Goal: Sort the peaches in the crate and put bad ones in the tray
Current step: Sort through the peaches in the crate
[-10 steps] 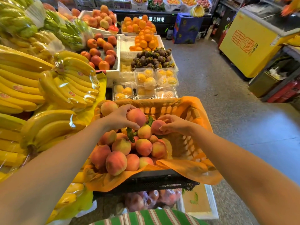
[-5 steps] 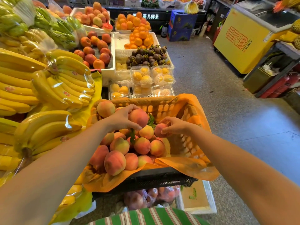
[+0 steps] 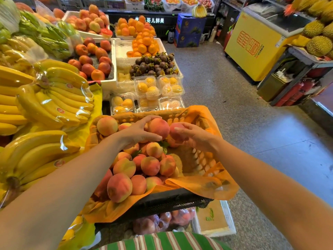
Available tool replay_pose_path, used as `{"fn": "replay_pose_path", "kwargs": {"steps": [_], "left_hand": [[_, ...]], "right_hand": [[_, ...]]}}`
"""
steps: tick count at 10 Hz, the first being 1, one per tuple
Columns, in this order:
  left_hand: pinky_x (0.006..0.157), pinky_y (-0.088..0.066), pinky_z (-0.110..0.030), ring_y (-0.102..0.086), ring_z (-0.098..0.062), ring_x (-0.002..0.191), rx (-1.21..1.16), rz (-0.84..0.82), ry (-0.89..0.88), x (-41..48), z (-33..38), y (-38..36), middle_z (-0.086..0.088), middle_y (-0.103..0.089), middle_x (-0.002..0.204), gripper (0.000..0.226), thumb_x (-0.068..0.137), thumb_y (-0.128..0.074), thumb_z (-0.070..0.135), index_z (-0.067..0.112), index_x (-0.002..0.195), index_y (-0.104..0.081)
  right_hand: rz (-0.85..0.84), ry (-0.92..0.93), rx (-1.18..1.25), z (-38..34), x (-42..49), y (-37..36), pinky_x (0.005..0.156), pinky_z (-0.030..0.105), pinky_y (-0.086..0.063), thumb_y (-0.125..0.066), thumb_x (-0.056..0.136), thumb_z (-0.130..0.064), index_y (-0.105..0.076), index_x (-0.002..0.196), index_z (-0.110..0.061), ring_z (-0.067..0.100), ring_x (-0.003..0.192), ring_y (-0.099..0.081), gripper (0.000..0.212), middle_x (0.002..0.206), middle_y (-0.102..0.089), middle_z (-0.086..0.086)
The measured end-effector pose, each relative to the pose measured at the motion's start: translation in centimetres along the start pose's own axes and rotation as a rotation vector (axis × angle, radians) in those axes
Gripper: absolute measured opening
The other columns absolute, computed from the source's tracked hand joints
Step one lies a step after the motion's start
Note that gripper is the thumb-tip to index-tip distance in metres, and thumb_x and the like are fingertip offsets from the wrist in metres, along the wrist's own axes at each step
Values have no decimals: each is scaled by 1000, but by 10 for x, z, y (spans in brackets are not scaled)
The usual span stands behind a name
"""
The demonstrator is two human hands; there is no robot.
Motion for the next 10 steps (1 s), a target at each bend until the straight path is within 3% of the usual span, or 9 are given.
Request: {"fn": "replay_pose_path", "kwargs": {"steps": [1, 2, 4, 5, 6, 7, 8, 9, 10], "left_hand": [[78, -49, -29, -53, -21, 108, -58, -1, -18, 0, 9, -8, 3, -48, 123, 43, 83, -69, 37, 38, 124, -54], [81, -51, -32, -53, -24, 111, -66, 16, -49, -1, 15, -9, 0, -49, 127, 39, 79, -71, 40, 39, 117, -61], [80, -50, -32, -55, -29, 110, -118, 58, -45, 2, 19, -9, -10, -50, 124, 63, 68, -82, 28, 32, 124, -52], [86, -49, -35, -55, -29, 110, -209, 61, -9, 1, 19, -9, -12, -54, 121, 72, 53, -80, 31, 23, 119, -54], [79, -48, -31, -55, -24, 102, -232, 40, 11, -4, 23, -10, -6, -58, 113, 51, 63, -68, 24, 18, 114, -60], [74, -48, -28, -54, -23, 99, -305, 46, 60, -10, 23, -10, -7, -55, 114, 59, 60, -65, 31, 18, 117, -56], [69, -50, -26, -56, -26, 97, -387, 98, 126, -12, 16, -5, -12, -55, 117, 87, 48, -66, 46, 18, 128, -50], [51, -48, -19, -54, -19, 73, -412, 131, 140, -23, 27, -4, -14, -53, 98, 79, 47, -63, 48, 15, 118, -53], [46, -35, -3, -35, -10, 63, -403, 196, 61, -34, 47, -2, -19, -42, 90, 72, 53, -62, 3, 4, 123, -49]], "right_hand": [[11, 30, 2, 0, 0, 4, 83, 34, -56, -72, 82, -12, -52, 134, -15, 28, 113, -61, 56, 137, -49, 18], [-47, 42, 33, -3, -5, 0, 90, 41, -56, -75, 76, -5, -57, 130, -18, 34, 116, -60, 59, 136, -47, 20], [-13, 75, 39, -8, -9, 10, 102, 49, -47, -79, 72, -5, -55, 130, -24, 31, 120, -58, 66, 136, -47, 16], [2, 77, 47, -13, -13, 15, 97, 42, -52, -73, 77, 2, -51, 132, -16, 28, 118, -59, 62, 135, -49, 15], [-11, 62, -43, -19, -19, 15, 83, 30, -58, -69, 81, 3, -53, 129, -15, 26, 109, -63, 53, 131, -50, 16], [-28, 7, -164, -22, -22, 20, 73, 24, -57, -67, 84, 4, -52, 129, -11, 22, 101, -64, 49, 121, -51, 14], [-95, -101, -422, -20, -21, 25, 74, 25, -57, -69, 84, -1, -53, 131, -11, 22, 100, -63, 50, 120, -52, 10], [-201, -274, -681, -10, -17, 26, 76, 28, -58, -72, 82, -4, -53, 132, -13, 25, 100, -63, 53, 123, -49, 8], [-273, -422, -942, 5, -9, 23, 78, 31, -58, -76, 80, -8, -56, 129, -19, 27, 110, -58, 53, 126, -47, 4]]}}
Point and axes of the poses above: each hand's wrist, its own x-axis towards the middle knuckle, its own y-axis out of the back of the hand, z = x × y, the point moved 8 cm from there along x, towards the middle knuckle
